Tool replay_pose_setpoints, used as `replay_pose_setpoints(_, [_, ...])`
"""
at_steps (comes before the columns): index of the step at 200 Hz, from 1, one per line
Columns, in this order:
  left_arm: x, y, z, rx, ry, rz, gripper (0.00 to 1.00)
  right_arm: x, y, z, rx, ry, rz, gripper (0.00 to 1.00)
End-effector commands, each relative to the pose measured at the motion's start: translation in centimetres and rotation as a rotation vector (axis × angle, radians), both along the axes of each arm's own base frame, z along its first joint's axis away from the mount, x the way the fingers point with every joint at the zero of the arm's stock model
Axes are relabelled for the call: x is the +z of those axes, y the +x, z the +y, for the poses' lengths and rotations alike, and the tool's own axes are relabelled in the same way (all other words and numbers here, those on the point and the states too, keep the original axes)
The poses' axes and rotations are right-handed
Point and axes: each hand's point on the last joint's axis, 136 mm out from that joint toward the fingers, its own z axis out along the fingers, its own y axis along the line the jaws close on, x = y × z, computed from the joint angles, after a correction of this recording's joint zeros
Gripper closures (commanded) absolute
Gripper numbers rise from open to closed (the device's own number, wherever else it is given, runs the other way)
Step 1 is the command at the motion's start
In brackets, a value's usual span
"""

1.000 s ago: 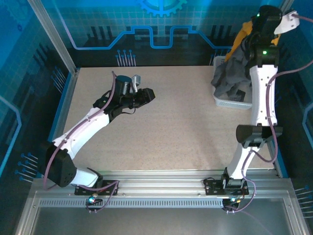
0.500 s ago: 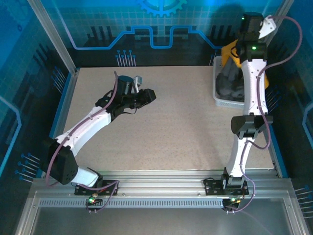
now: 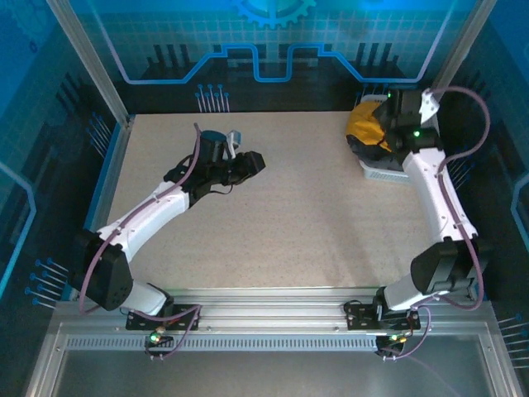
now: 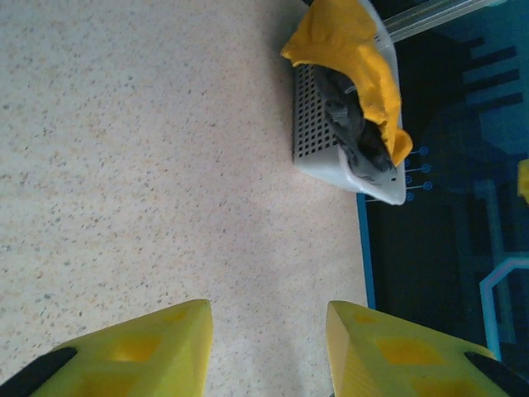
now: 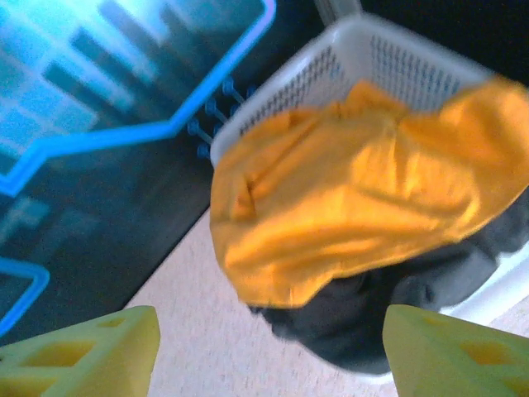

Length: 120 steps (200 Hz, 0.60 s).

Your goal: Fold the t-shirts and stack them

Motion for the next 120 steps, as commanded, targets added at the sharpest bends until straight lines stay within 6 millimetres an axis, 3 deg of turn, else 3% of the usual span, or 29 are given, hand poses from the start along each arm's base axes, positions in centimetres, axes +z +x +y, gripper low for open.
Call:
replay_pose_setpoints(1, [-0.2, -1.1, -0.3, -0.023, -0.038, 0.014, 0.58, -4.0, 3.8, 1.3, 0.034, 0.206, -0.062, 0.25])
replay_pose_setpoints(23, [-0.5, -1.5, -0.2, -0.031, -0.040, 0.020, 0.58, -8.0, 4.5, -0.9, -0.088, 0.331, -0.039, 0.22])
replay_pose_setpoints(52, [-0.6, -2.0, 0.1, -0.029, -0.041, 0.021, 0.58, -9.7, 5.9, -2.5, -0.164, 0.380, -0.045, 0.21])
replay_pose_setpoints(73, [-0.7, -2.2, 0.3, -0.026, -0.040, 0.022, 0.58, -12.3, 6.4, -3.0, -0.227, 0.448, -0.013, 0.22])
replay_pose_setpoints(97, [-0.6, -2.1, 0.6, -0.021, -0.041, 0.023, 0.58, -14.2, 7.0, -3.9, -0.293, 0.514, -0.035, 0.29])
replay_pose_setpoints(120, [-0.5, -2.1, 0.7, -0.016, -0.042, 0.024, 0.58, -13.9, 8.0, -4.1, -0.300, 0.522, -0.060, 0.44])
